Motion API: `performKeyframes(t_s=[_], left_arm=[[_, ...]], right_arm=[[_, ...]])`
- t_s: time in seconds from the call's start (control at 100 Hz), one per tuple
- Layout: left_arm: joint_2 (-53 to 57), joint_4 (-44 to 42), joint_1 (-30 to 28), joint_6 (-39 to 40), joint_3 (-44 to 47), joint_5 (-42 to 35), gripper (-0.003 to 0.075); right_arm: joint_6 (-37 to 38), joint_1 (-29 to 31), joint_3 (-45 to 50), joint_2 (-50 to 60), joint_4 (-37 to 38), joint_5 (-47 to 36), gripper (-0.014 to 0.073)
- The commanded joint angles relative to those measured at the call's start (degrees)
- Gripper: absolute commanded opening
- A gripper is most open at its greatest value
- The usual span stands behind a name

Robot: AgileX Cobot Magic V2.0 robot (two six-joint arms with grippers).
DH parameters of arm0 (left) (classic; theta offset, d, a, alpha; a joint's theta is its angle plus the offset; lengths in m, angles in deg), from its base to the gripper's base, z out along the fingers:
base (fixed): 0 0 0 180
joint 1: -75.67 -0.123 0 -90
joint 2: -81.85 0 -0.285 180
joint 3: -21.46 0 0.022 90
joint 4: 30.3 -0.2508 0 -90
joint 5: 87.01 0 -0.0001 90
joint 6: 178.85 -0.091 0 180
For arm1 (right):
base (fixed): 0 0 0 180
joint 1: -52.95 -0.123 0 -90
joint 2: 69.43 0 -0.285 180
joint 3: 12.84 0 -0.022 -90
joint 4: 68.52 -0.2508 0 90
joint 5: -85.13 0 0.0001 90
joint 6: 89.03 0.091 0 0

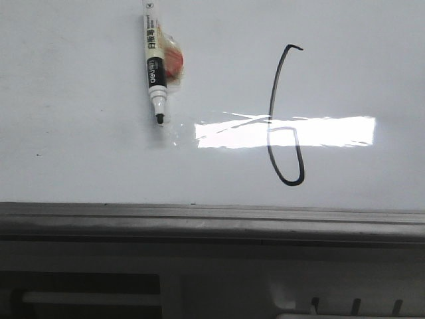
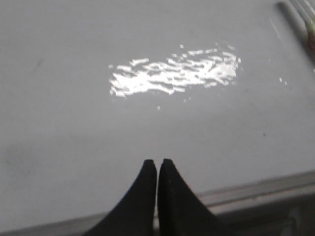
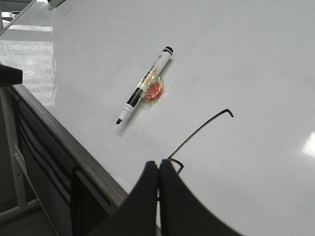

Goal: Write number 6 on whiteboard

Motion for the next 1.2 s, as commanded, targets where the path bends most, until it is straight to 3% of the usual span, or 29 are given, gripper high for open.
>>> performKeyframes(t_s=[0.0,1.19], left_arm=[[1.9,-0.5,-0.3,1.8,2.5,3.9,-0.0019],[4.5,-0.2,-0.3,1.9,2.5,6.0,-0.0019]], right_arm=[[-0.1,0.3,-1.6,-0.4,-0.1,-4.5,-0.0064],[-0.1,0.4,-0.4,-0.4,0.0,-4.8,-0.0064]])
